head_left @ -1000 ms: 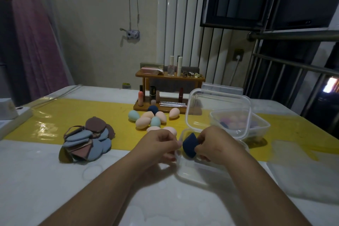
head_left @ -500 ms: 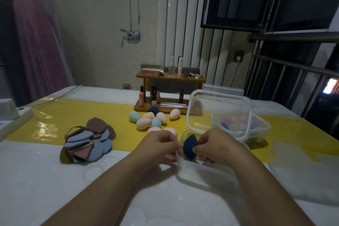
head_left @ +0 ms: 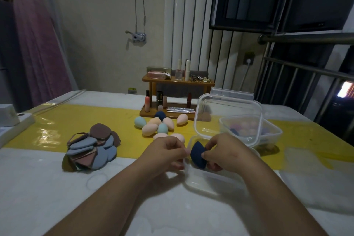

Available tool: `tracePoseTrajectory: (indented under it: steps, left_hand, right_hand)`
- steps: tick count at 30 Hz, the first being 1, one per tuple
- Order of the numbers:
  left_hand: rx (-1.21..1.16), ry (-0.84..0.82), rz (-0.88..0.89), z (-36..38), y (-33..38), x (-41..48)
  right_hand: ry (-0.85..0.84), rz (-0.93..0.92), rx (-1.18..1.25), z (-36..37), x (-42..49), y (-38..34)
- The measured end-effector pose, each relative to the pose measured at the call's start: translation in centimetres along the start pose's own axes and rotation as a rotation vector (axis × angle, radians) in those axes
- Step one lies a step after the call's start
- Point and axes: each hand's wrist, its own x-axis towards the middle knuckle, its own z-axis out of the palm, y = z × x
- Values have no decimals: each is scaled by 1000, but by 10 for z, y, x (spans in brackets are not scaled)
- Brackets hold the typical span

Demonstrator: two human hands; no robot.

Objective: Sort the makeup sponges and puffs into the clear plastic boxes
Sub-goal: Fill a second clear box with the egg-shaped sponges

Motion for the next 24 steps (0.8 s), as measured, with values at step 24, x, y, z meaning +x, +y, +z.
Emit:
tracePoseTrajectory:
  steps: [24]
  left_hand:
    - [768,516,150,-29,-24,26]
  right_hand:
    - [248,-198,88,-5,-3,-3]
